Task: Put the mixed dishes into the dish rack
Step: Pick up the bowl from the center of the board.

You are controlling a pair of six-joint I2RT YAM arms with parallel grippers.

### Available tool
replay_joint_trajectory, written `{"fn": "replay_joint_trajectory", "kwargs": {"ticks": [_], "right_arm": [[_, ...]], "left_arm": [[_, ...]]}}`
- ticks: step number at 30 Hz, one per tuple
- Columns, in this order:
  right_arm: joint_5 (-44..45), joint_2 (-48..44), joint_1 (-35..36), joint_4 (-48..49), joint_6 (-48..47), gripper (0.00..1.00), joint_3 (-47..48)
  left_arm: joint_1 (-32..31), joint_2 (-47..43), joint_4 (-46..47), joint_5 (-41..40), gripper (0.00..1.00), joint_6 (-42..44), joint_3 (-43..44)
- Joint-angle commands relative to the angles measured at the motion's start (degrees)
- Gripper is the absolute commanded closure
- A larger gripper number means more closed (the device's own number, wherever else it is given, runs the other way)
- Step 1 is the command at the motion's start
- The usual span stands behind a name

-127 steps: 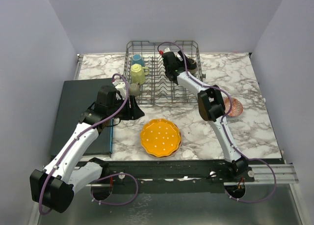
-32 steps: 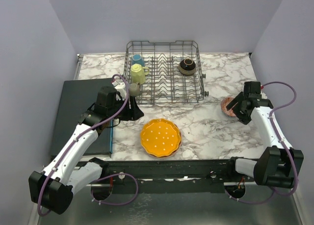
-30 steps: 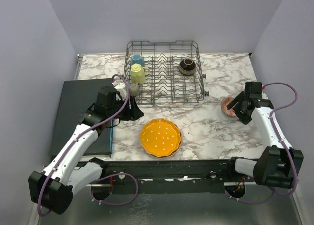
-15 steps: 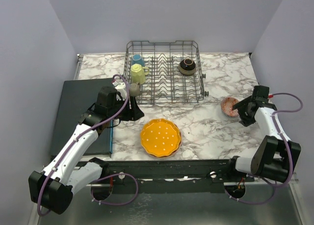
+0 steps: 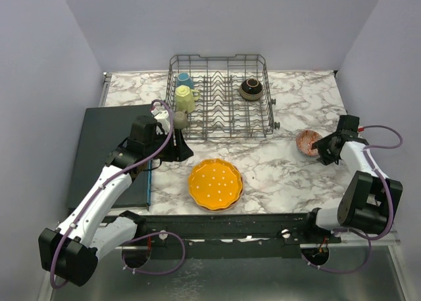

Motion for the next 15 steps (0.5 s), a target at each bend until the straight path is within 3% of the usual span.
{"fn": "replay_joint_trajectory", "kwargs": {"ticks": [1,7,15], "right_arm": [[-0.90,0.67,-0.46,2.34,0.40,0.52,-1.60],[-3.34,1.50,-0.44,3.78,-0.11,0.59,-2.92],[-4.70,1.48,-0.48,5.00,-1.15,0.87,-3.67]], "left_arm": [[-0.33,0.17,-0.27,0.34,0.43,0.62,0.09],[-0.33,0.03,-0.25,0.35,0.43,0.63,0.11],[-0.33,-0.02,-0.39,0.02,0.43,0.66,0.09]]}}
